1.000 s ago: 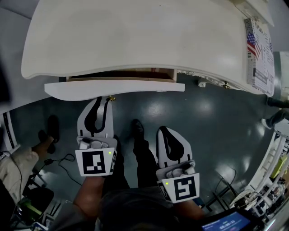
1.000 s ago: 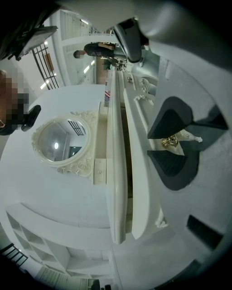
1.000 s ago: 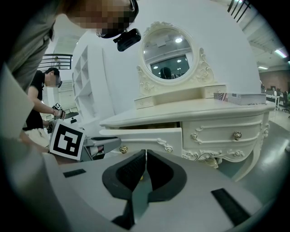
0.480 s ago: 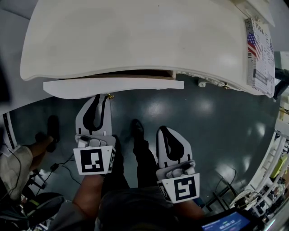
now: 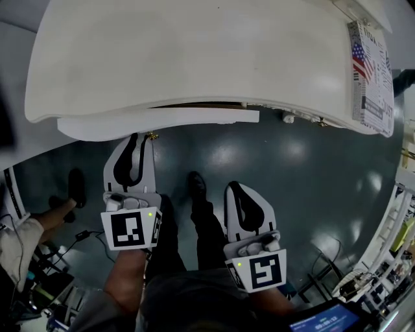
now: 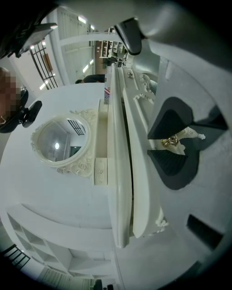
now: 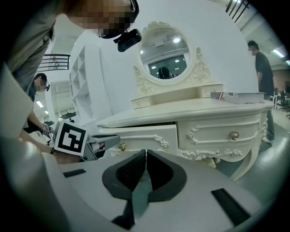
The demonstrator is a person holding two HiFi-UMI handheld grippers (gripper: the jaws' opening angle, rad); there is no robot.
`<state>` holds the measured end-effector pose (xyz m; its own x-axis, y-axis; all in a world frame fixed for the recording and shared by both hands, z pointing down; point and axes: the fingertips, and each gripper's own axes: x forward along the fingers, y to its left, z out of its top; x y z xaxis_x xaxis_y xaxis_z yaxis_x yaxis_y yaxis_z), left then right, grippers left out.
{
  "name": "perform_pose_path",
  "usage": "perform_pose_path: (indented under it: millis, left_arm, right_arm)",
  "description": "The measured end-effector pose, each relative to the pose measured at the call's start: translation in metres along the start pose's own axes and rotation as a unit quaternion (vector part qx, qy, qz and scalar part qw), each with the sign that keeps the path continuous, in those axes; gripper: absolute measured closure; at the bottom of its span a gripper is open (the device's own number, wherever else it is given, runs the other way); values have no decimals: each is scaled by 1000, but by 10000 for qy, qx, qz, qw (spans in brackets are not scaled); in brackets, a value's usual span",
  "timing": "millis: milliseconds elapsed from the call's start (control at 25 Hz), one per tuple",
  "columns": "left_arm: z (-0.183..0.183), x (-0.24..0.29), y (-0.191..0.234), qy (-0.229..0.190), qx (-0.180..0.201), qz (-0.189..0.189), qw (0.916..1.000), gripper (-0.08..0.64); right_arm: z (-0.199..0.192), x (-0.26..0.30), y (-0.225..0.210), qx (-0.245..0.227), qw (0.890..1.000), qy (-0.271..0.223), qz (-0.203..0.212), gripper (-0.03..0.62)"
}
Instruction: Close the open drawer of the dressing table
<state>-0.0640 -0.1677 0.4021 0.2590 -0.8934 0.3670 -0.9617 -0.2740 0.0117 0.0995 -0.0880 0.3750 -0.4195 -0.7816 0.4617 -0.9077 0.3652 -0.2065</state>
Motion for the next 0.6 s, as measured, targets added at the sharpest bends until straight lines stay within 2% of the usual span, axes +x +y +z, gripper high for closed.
perform_pose_path:
  millis: [600]
  left_arm:
    - [6, 13, 4, -51, 40, 53, 10000, 475]
  right_arm:
    - [1, -1, -11, 34, 10000, -27, -82, 577]
